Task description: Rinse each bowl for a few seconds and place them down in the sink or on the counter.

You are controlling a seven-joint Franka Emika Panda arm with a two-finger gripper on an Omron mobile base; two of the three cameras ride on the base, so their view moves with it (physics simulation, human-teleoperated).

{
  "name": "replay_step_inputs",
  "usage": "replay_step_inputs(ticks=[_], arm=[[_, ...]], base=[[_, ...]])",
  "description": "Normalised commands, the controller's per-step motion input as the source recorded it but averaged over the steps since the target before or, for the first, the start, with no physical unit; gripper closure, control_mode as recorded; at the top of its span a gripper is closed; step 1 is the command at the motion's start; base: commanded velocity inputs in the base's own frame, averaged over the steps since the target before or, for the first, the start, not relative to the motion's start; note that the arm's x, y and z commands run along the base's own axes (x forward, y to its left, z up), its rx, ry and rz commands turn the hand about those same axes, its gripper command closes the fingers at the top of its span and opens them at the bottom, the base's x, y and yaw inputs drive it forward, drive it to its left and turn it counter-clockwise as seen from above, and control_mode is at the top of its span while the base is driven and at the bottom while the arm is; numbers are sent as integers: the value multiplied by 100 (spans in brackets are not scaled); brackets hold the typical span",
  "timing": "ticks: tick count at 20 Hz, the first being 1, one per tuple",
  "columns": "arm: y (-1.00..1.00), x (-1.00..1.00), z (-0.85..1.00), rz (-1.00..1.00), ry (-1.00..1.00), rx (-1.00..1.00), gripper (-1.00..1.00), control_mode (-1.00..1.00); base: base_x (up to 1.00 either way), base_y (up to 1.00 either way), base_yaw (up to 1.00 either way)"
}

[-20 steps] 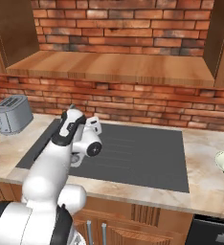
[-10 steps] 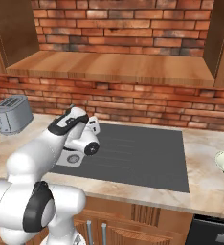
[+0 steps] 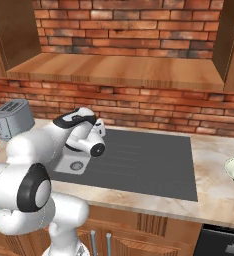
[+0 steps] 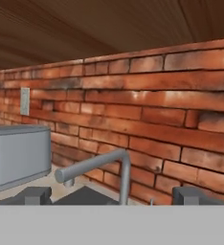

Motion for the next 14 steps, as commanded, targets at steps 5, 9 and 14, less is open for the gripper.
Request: replay_step_inputs(ticks=[5, 9, 14], arm=[[0, 25, -13, 1, 3, 3, -100, -100], [0, 11, -21, 0, 0, 0, -100, -100], [4, 16, -16, 0, 0, 0, -100, -100]], base=[[0, 0, 0], [0, 0, 0], [0, 0, 0]])
